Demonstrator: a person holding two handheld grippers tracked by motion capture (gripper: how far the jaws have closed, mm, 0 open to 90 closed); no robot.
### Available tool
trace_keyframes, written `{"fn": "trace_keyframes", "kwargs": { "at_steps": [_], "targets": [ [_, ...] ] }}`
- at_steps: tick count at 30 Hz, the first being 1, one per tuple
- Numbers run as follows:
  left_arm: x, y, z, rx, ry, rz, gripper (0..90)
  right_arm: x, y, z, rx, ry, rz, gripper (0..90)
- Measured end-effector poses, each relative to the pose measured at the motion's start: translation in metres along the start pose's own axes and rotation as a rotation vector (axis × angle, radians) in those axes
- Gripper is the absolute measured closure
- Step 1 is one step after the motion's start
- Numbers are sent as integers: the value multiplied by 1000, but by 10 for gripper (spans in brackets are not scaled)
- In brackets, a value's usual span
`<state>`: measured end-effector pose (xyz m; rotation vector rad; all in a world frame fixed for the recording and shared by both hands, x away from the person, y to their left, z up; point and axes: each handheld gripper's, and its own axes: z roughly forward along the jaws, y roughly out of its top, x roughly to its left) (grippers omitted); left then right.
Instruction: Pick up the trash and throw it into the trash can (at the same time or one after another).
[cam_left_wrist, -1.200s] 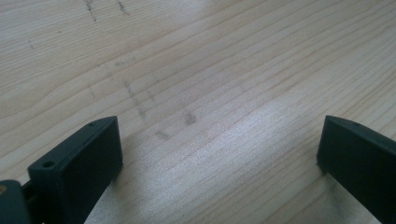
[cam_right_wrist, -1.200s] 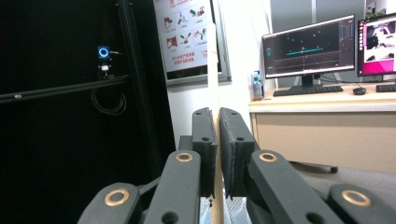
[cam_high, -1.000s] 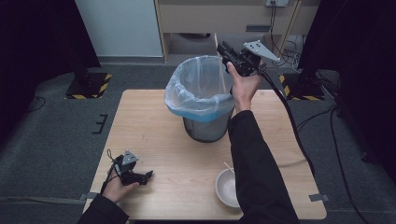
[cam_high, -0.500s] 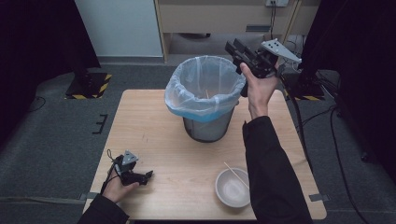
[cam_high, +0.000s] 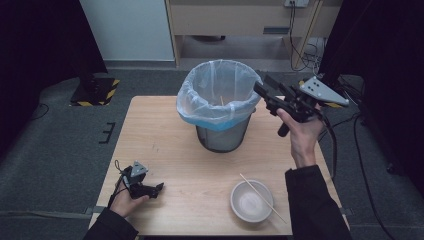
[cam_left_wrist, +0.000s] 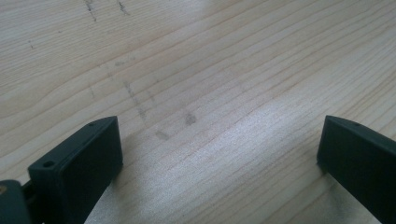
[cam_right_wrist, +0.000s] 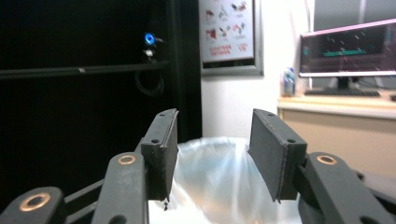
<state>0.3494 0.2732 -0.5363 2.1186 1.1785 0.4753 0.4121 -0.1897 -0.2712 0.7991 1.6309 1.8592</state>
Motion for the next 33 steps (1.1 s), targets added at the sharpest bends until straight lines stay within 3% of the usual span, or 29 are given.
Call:
{"fn": "trace_keyframes", "kwargs": {
  "at_steps": [5,8,9,10,13,18,21,25,29,33],
  "targets": [
    [0,0,0,0,1,-1,0,-6,-26,-39,13,-32,58,473],
    [0,0,0,-1,1,-2,0,-8,-41,-61,51,-46,81,429],
    [0,0,0,-1,1,-2,0,-8,-41,-61,51,-46,81,429],
    [0,0,0,-1,1,-2,0,-9,-51,-75,87,-80,95,402],
    [0,0,0,-1,1,-2,0,-10,-66,-92,131,-136,117,379],
    [0,0,0,-1,1,-2,0,-12,-91,-104,228,-116,171,364],
    [0,0,0,-1,1,-2,0,-11,-109,-110,259,-95,199,321],
    [0,0,0,-1,2,-2,0,-10,-128,-118,360,-91,193,274],
    [0,0,0,-1,2,-2,0,-11,-143,-127,434,-128,220,234],
    [-1,0,0,0,2,-2,0,-18,-157,-137,429,-160,284,231]
  ]
}}
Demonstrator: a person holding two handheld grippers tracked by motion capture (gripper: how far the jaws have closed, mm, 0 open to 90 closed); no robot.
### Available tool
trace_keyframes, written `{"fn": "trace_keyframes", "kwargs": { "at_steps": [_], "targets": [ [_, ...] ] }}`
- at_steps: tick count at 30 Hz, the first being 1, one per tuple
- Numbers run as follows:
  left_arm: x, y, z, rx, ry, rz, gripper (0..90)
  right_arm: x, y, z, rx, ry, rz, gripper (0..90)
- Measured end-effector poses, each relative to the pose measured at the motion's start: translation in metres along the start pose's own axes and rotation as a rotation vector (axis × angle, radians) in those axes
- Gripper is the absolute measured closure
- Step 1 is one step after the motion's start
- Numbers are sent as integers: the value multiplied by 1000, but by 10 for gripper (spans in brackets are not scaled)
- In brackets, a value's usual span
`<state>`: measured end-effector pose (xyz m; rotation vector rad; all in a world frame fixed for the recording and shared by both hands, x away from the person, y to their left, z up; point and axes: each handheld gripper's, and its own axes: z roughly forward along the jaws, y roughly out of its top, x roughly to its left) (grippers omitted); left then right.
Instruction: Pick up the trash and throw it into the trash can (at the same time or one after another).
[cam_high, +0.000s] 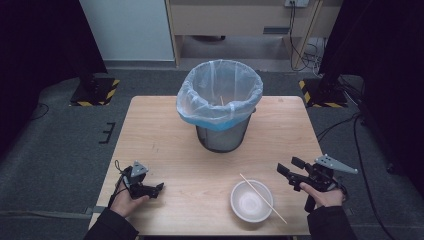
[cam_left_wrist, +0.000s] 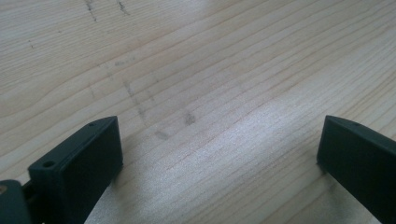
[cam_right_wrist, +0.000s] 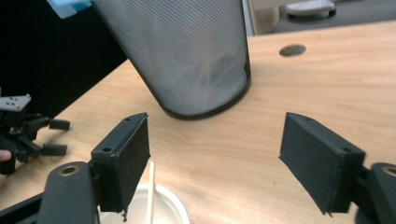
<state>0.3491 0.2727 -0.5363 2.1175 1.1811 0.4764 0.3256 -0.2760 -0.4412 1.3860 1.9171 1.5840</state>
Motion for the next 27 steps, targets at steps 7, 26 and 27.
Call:
{"fn": "trace_keyframes", "kwargs": {
  "at_steps": [7,26,27],
  "targets": [
    [0,0,0,0,0,0,0,-6,-10,-5,64,41,-56,200],
    [0,0,0,2,-2,4,0,32,-41,9,268,99,-183,516],
    [0,0,0,2,-2,4,0,32,-41,9,268,99,-183,516]
  ]
}}
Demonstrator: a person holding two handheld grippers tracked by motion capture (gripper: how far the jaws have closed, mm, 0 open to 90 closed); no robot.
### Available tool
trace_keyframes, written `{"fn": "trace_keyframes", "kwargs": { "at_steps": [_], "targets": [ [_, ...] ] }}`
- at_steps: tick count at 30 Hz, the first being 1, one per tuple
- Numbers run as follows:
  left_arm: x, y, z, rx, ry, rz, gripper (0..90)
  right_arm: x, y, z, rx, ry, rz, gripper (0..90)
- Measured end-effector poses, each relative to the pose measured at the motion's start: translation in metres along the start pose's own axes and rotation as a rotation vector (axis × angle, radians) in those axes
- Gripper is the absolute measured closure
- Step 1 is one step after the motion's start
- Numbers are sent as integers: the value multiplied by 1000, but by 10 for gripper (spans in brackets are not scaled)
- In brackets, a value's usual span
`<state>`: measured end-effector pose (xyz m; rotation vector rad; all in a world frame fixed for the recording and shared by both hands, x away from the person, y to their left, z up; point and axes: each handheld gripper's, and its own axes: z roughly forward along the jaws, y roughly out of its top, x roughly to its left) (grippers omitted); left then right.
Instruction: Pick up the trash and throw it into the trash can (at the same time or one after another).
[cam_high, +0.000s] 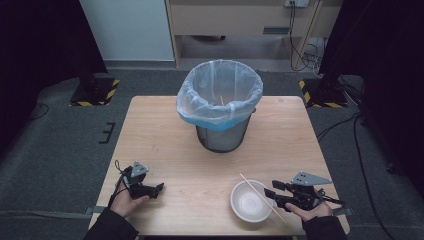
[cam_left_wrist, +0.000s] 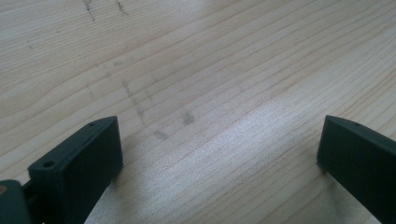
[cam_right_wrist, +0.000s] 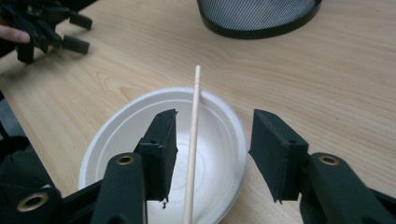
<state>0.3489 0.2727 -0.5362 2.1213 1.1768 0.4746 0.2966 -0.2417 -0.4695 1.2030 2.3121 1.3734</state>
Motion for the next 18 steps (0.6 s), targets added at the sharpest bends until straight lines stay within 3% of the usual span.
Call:
{"fn": "trace_keyframes", "kwargs": {
  "at_steps": [6,12,18],
  "targets": [
    [0,0,0,-1,0,-2,0,6,-2,12,98,-1,-5,613],
    [0,0,0,0,0,0,0,8,-3,16,117,9,-2,710],
    [0,0,0,0,0,0,0,9,-4,22,170,25,-5,740]
  ]
}}
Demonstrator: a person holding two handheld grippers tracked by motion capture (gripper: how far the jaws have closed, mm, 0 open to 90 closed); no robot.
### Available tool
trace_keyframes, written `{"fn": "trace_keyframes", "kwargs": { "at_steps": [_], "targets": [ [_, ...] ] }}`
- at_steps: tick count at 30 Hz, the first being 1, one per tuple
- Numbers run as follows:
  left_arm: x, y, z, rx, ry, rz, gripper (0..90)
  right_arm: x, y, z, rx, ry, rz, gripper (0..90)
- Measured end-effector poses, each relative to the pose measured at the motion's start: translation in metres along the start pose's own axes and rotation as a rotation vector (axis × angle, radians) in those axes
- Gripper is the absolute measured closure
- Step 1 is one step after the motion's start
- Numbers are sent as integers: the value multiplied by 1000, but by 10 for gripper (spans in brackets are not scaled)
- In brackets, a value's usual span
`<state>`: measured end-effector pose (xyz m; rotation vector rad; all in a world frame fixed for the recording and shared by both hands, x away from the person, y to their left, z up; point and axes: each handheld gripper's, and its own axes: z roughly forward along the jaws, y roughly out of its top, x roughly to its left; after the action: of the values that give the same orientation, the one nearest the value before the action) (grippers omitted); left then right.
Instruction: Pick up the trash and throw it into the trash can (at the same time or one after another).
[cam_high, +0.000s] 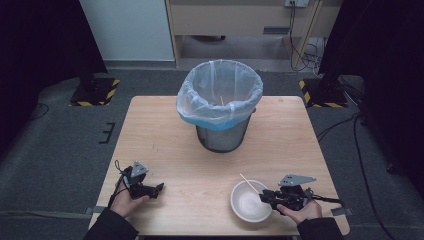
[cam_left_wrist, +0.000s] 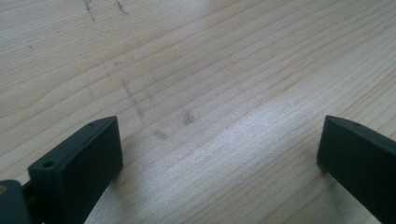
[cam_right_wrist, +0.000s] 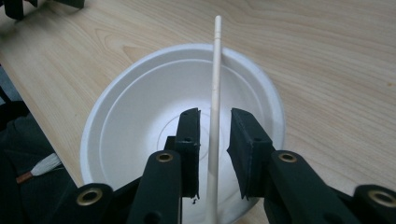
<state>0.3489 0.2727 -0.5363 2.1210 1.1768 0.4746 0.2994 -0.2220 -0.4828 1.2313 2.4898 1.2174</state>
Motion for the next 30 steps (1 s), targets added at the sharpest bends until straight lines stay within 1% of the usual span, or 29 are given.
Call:
{"fn": "trace_keyframes", "kwargs": {
  "at_steps": [3,4,6,7,9,10,11,15,20,24,27,28,29,30],
  "targets": [
    [0,0,0,-1,0,-1,0,0,0,1,11,4,2,744],
    [0,0,0,-1,0,-1,0,1,-1,2,36,4,2,747],
    [0,0,0,0,0,0,0,1,-2,3,46,5,-4,750],
    [0,0,0,0,0,0,0,1,-2,4,60,5,-3,758],
    [0,0,0,0,0,0,0,1,-2,4,61,3,-10,764],
    [0,0,0,0,0,0,0,2,-3,4,79,6,-10,781],
    [0,0,0,0,0,0,0,2,-3,5,85,8,-11,790],
    [0,0,0,0,0,0,0,2,-3,4,89,1,-12,857],
    [0,0,0,0,0,1,0,2,-3,4,93,17,3,859],
    [0,0,0,0,0,0,0,1,-2,0,66,25,13,859],
    [0,0,0,0,0,0,0,-1,2,-6,8,30,37,859],
    [0,0,0,0,0,0,0,-1,2,-6,8,30,37,859],
    [0,0,0,0,0,0,0,-2,4,-10,-34,34,51,859],
    [0,0,0,0,0,0,0,-2,4,-10,-34,34,51,859]
  ]
}}
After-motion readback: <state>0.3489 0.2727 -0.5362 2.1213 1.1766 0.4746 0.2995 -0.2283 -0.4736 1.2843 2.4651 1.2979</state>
